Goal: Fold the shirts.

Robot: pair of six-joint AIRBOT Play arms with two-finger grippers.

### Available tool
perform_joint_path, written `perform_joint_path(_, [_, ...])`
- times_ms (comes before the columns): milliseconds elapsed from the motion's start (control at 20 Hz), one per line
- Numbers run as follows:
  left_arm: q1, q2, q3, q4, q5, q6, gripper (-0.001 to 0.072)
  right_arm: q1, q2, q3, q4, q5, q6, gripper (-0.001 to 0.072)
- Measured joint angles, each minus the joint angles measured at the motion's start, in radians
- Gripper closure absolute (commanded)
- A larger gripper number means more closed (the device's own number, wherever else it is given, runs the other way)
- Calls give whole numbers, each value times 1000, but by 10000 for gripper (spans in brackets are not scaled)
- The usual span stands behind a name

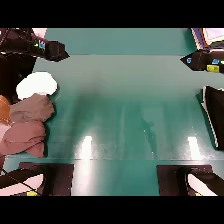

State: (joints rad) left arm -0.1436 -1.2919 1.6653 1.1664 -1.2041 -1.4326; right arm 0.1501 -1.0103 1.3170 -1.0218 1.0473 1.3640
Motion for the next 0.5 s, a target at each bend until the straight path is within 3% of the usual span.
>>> perform_joint_path(200, [0, 0, 0, 0, 2, -1, 655, 0, 0, 0, 0, 0, 0, 697])
perform_joint_path(250, [0, 0, 0, 9, 13, 0, 351, 0, 0, 0, 0, 0, 0, 697])
perform_joint_path(300, [-1, 0, 0, 35, 24, 1, 112, 0, 0, 0, 0, 0, 0, 697])
perform_joint_path(500, [17, -25, -13, 313, 61, -77, 92, 0, 0, 0, 0, 0, 0, 697])
